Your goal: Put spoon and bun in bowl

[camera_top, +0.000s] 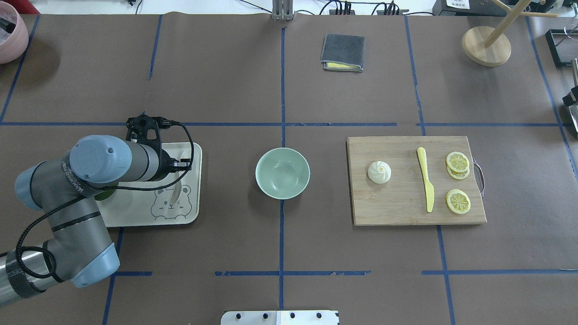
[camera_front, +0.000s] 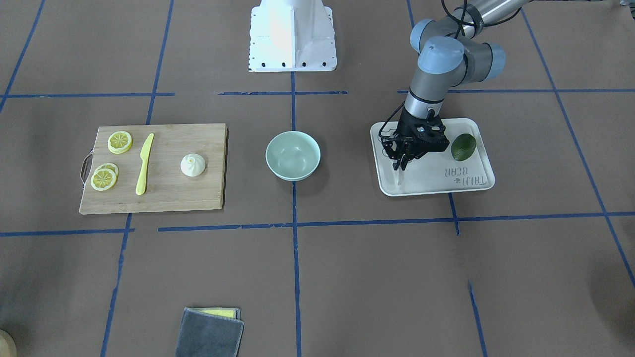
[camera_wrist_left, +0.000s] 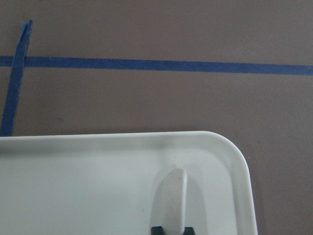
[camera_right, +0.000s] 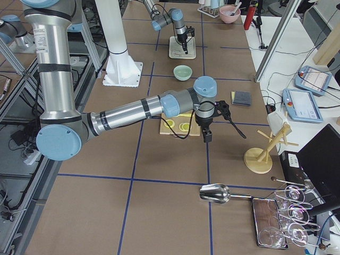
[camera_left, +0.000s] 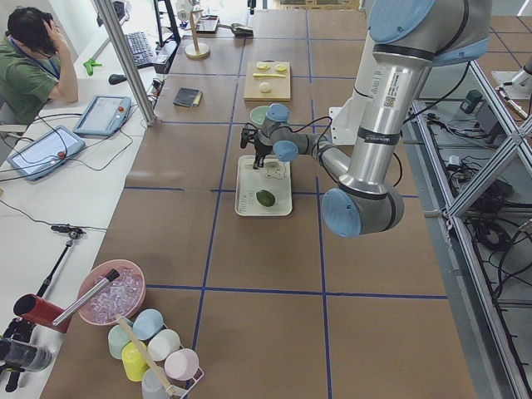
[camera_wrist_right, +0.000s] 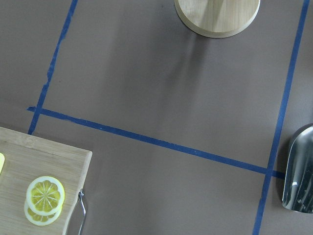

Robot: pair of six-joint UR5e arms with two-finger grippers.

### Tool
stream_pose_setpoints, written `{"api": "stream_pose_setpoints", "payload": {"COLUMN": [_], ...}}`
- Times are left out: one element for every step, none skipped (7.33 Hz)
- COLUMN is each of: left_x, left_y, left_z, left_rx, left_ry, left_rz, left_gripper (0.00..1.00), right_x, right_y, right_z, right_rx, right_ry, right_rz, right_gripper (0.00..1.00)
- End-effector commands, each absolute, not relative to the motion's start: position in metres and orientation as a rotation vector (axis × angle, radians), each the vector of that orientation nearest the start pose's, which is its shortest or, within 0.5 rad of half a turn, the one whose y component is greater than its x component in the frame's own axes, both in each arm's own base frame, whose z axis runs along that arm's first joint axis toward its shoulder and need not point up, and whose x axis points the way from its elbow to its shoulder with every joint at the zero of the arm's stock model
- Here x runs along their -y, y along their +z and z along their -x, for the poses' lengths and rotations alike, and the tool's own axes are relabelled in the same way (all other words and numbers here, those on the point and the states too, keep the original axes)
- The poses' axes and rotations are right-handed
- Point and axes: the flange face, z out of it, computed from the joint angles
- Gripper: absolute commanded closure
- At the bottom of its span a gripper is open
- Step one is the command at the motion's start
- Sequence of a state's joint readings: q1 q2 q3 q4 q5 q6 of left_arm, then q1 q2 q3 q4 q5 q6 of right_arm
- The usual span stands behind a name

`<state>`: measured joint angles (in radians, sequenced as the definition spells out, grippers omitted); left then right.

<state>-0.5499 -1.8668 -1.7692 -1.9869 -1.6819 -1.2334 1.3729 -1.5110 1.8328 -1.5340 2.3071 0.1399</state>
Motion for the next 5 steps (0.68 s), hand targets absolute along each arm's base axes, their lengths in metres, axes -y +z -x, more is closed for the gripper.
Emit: {"api": "stream_pose_setpoints", "payload": {"left_x": [0.425,0.433,0.441,0.451,0.463], "left_y": [0.304,0.259,0.217,0.175,0.152], "left_z": [-0.448,-0.466,-0.484,-0.508,-0.537], "left_rx": [-0.879,-0.884,-0.907,-0.912,-0.909], "left_ry": [-0.268,-0.361,-0.462,-0.556,-0.644], "left_rz": [-0.247,-0.198,-0.148,-0.096,-0.054], "left_gripper": [1.00,1.00,1.00,1.00,1.00], "right_x": [0.520,0.519,0.519,0.519,0.519], "right_y": [0.496,0.495,0.493,0.493,0.493], "right_z": [0.036,0.037,0.036,0.036,0.036], "right_rx": [0.776,0.779,0.780,0.780,0.780], "right_ry": [-0.186,-0.181,-0.179,-0.179,-0.179], "right_rz": [-0.216,-0.216,-0.218,-0.218,-0.218], "right_gripper": [0.00,0.00,0.00,0.00,0.00]}}
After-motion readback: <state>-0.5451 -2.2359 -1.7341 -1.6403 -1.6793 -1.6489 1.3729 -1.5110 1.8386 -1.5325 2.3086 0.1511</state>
